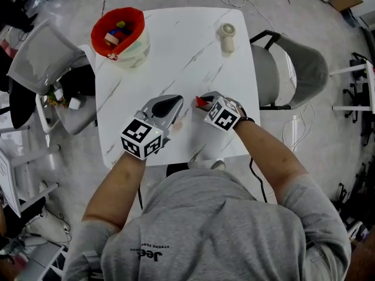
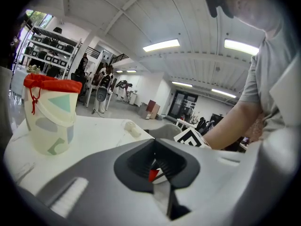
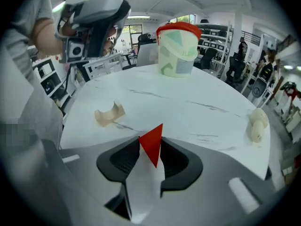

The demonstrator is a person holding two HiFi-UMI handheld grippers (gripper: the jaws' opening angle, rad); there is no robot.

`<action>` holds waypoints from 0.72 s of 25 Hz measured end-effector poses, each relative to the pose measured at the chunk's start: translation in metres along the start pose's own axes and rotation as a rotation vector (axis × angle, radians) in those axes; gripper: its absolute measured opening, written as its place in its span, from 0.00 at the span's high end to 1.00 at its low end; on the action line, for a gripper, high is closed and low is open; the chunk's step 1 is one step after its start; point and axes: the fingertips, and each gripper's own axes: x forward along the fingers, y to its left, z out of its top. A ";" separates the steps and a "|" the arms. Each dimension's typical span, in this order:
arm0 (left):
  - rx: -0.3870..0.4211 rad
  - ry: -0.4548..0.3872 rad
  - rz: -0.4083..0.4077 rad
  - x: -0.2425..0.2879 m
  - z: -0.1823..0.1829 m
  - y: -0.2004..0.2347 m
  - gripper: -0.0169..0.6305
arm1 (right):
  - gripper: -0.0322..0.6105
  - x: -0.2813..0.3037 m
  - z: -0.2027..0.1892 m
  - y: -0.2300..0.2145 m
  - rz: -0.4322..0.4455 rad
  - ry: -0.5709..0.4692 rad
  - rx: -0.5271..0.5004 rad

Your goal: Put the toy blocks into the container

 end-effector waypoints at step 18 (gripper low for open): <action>0.080 -0.162 0.134 -0.076 0.123 0.090 0.88 | 0.74 -0.110 0.272 -0.076 -0.083 -0.384 -0.014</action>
